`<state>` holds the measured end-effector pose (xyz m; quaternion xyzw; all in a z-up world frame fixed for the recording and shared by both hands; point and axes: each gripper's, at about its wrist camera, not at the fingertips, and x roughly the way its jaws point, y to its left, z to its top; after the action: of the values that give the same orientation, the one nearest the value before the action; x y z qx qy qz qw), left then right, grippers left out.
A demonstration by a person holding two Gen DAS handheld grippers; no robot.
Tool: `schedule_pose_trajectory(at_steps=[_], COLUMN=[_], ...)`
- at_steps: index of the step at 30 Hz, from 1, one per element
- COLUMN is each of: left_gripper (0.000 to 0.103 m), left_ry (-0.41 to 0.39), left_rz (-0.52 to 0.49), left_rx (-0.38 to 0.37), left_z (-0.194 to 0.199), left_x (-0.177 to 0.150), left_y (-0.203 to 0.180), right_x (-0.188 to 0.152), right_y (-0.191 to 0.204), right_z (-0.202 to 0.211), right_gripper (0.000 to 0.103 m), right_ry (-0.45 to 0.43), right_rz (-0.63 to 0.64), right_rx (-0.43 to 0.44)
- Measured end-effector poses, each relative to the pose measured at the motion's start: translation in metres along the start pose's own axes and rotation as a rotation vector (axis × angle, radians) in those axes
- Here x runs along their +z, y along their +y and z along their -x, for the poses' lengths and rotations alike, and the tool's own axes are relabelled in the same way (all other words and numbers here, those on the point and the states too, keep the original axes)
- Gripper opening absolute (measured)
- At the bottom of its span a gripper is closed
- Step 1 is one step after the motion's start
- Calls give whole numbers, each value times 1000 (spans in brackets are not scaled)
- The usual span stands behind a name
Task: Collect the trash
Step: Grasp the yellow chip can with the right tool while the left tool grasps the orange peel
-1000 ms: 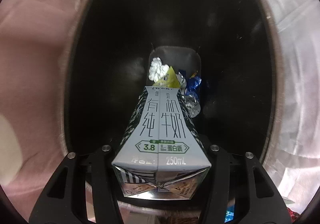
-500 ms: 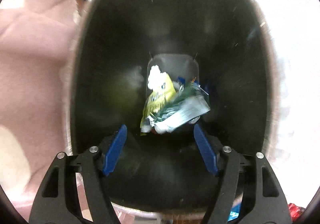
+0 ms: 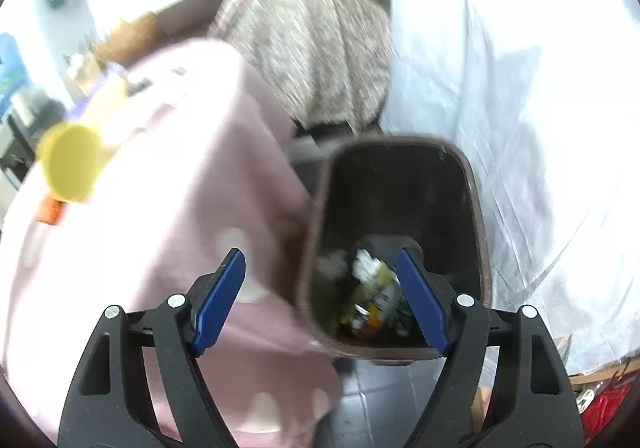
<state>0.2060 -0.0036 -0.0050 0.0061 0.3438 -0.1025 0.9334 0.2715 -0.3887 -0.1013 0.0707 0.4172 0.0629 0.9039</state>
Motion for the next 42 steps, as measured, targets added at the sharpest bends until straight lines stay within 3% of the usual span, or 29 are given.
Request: schedule_pose_trajectory(at_steps=[6,11,14,19,26,28,34,42], left_gripper=[84,84,84,84,84,84,84,84], left_ry=[53,80,92,94,104,110,119,137], left_rz=[17,11,3,5,23,25,16,32], left_rx=[-28,-47,-52,-54,-74,-82,-92,-127], left_z=[-2,0,1,5,4,2,-2,-11], left_x=[-26,-43,-51,-57,-62,-63,-63,-59], left_y=[6,4,3,6,10,10,8,11], right_x=[-1,-2,5,33,33,36,32,30], right_y=[58,129,167,216,270,278,291,293], right_z=[49,62,55,40,-6,-18,-42,-47], right_gripper=[82,83,83,83,80,75,73,67], right_ry=[-110,-128,-124,-57,77,111,185,205], right_rz=[92,332,501,746,1105,1150,1277,1285], right_rx=[99,140,123,103,-29,-58,-133,-144])
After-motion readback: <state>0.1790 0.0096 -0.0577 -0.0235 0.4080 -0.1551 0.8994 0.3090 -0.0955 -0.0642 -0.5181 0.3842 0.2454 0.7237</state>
